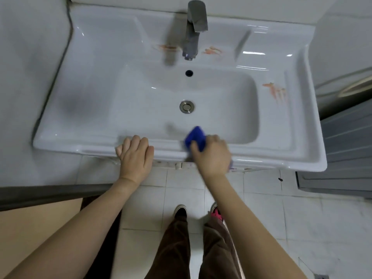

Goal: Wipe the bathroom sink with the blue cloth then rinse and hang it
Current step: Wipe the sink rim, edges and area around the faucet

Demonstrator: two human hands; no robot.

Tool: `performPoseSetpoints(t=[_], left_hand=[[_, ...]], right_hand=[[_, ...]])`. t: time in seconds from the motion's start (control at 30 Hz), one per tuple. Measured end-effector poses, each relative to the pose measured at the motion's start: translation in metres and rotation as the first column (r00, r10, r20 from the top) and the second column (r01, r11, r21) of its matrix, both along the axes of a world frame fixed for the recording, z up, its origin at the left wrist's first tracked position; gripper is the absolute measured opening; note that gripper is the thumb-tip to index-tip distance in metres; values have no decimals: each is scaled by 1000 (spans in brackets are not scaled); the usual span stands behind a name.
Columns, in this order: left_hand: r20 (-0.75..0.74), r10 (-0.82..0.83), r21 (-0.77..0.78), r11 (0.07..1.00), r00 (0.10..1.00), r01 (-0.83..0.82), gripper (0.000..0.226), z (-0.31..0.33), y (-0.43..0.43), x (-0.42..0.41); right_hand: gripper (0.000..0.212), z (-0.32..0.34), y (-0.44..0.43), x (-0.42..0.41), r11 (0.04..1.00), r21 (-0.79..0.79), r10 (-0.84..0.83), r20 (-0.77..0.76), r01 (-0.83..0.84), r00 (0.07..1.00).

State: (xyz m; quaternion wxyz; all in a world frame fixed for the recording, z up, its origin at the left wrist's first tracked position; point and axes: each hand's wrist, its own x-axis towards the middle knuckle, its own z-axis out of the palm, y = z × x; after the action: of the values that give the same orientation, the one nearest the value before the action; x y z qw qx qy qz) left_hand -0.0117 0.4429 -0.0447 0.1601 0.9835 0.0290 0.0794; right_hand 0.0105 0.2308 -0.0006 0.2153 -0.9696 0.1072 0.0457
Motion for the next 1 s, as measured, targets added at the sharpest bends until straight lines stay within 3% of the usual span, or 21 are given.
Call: performPoseSetpoints(t=[0.07,0.13,0.2,0.33,0.4,0.6,0.7,0.9,1.0], left_hand=[[-13,-17,-11,1000,1000,17,22,1,2,-1],[-10,-27,-9,1000,1000,27,22,3,1,0],[-16,-16,-15,1000,1000,16,22,4,0,0],[-8,9,-7,1000,1000,-9,24,0,-3,-1],[0,35,2,999,999,-35,23,-2,-4,1],[28,25,23,999,999,-25,22,-2,-5,-1],[22,18,15,1000,1000,-18,24,-2,-3,1],[37,40,19,999,999,-41,24,-6,-3,0],[21,42,23,999,999,-43,24,-5,-4,0]], right_hand=[[31,1,33,2,991,80,112,-41,-108,993],[35,3,17,2,989,96,111,-3,-110,994],[38,2,-36,-3,999,23,49,14,-49,999],[42,6,-160,-6,969,-93,-232,-40,227,972],[42,5,-171,-4,957,-111,-271,-31,267,962],[30,-4,-35,-1,999,-25,-32,38,33,999],[35,-4,-42,-3,999,15,44,59,-45,997],[41,1,-182,-8,953,-156,-250,88,261,964],[39,1,-175,-8,933,-170,-303,107,318,947]])
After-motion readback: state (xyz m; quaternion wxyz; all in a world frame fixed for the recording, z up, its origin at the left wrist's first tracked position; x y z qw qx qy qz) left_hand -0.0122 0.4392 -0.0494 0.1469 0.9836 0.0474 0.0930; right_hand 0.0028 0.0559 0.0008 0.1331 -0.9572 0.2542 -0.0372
